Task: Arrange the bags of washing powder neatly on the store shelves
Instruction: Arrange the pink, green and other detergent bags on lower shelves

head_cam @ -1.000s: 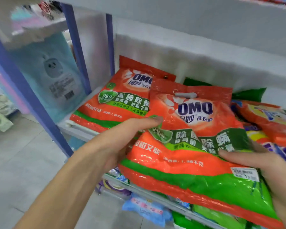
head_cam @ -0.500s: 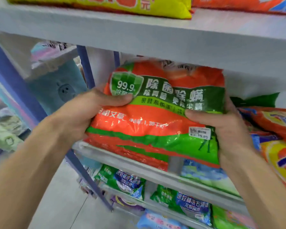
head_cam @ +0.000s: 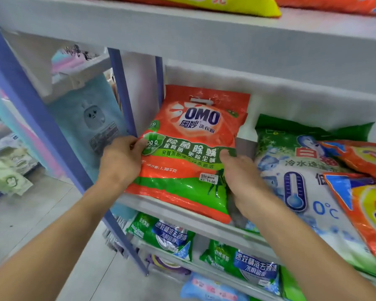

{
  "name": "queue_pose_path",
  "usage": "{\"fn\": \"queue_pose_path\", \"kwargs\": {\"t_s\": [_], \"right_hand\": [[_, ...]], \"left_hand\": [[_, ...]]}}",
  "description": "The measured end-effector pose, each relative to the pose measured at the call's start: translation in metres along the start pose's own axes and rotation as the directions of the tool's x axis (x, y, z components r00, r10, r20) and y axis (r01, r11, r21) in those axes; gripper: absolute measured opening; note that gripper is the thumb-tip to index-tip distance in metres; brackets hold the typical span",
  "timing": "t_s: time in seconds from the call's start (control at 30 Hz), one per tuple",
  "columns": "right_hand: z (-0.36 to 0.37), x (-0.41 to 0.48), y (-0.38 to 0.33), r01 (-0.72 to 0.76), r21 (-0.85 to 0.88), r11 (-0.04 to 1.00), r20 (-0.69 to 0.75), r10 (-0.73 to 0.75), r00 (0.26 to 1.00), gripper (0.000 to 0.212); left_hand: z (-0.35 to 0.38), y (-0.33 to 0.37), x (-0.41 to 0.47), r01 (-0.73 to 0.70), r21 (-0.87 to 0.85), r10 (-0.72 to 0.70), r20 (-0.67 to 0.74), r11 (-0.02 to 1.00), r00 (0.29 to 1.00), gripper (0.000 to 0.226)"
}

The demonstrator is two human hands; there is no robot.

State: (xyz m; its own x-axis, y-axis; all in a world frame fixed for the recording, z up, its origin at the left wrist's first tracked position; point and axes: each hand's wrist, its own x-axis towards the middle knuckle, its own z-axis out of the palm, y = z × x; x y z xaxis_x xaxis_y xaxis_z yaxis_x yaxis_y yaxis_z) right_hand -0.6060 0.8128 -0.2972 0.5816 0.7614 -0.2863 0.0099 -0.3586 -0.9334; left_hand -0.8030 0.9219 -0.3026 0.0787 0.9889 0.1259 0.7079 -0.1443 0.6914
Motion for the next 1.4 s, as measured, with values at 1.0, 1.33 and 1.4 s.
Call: {"fn": "queue_pose_path", "kwargs": {"t_s": [1.0, 1.33, 1.4], "right_hand": [[-0.127, -0.099, 0.033, 0.383, -0.491, 0.782, 0.089, -0.393, 0.915, 0.042], [-0.298, -0.047, 0.012, 0.036, -0.656, 0.754, -0.453, -0.432, 0.78, 0.03], [-0.325, -0.019, 0.012, -0.183, -0.642, 0.745, -0.504, -0.23, 0.832, 0.052]], "left_hand": [[0.054, 0.007, -0.108, -0.307, 0.096, 0.297, 0.107, 0.947, 0.949, 0.078], [0.09, 0.193, -0.207, -0.097, -0.212, 0.187, 0.461, 0.973, 0.868, 0.051], [0.108, 0.228, -0.222, 0.284, -0.234, -0.024, 0.733, 0.93, 0.68, 0.06]]}}
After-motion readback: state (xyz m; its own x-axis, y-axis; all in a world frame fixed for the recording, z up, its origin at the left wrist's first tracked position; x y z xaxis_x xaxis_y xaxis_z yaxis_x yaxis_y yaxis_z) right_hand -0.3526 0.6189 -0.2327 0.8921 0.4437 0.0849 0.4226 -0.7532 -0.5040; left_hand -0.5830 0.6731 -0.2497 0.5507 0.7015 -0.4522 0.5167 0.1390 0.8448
